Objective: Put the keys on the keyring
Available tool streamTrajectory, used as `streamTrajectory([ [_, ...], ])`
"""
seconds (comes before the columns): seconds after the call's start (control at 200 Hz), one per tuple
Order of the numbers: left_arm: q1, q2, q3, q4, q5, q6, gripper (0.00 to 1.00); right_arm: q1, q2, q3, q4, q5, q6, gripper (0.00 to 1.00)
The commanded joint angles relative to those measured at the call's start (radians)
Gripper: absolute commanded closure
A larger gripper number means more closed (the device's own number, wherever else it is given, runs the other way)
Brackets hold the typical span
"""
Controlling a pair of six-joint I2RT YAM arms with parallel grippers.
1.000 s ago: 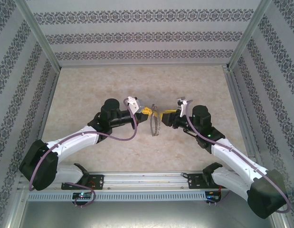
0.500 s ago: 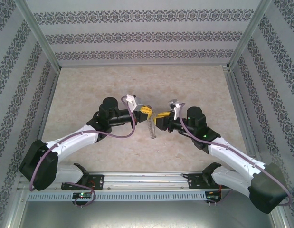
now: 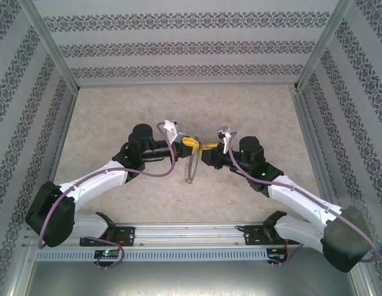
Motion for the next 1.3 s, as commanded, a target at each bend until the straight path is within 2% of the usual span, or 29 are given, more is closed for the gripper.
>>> streamTrajectory([
  [0.0,0.018,0.003,0.040,0.009,0.029,-0.020,1.00,0.012,-0.021,0.026,0.013,0.023,-0.023,0.76],
  [0.22,0.022,0.008,0.042,0.032,0.025,-0.037,1.00,0.017,-0.051,0.010,-0.020,0.019,-0.043,0.94],
  [0.34,0.024,0.010,0.040,0.048,0.023,-0.044,1.00,0.026,-0.050,0.005,-0.024,0.013,-0.048,1.00],
  [0.974,0.037,0.006,0.027,0.132,-0.003,-0.079,1.00,0.117,0.044,0.043,-0.072,-0.006,-0.108,1.00],
  [1.294,0.038,0.013,0.014,0.145,0.009,-0.095,1.00,0.124,0.023,0.067,-0.050,0.032,-0.102,1.00],
])
